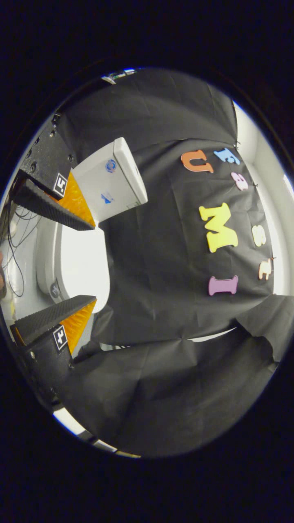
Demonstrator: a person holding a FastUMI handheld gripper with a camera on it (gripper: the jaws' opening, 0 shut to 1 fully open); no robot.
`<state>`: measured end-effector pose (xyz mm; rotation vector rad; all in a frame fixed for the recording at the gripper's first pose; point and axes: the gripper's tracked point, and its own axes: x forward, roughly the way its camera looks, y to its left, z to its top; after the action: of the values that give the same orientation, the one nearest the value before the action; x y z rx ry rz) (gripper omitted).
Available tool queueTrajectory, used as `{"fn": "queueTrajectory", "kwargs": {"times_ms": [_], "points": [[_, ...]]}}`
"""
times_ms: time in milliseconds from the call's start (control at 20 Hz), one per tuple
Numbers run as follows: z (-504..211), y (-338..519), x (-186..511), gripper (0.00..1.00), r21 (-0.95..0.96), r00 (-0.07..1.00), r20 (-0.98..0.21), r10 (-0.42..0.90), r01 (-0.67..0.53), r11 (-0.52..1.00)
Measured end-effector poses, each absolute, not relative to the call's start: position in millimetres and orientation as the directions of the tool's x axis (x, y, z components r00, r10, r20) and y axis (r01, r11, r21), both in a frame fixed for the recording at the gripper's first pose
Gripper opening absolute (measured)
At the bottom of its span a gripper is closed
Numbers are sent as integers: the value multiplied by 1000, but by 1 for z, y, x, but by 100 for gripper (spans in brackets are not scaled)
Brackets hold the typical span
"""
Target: Open the toilet lid.
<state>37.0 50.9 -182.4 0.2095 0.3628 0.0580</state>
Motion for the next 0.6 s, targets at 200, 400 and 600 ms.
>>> {"fn": "queueTrajectory", "kwargs": {"times_ms": [200, 400, 600], "points": [[-219, 51, 42, 99, 258, 903, -417, 106, 6, 966], [-257, 47, 46, 99, 362, 856, -499, 139, 60, 930], [-299, 41, 59, 99, 471, 803, -569, 177, 141, 871]]}}
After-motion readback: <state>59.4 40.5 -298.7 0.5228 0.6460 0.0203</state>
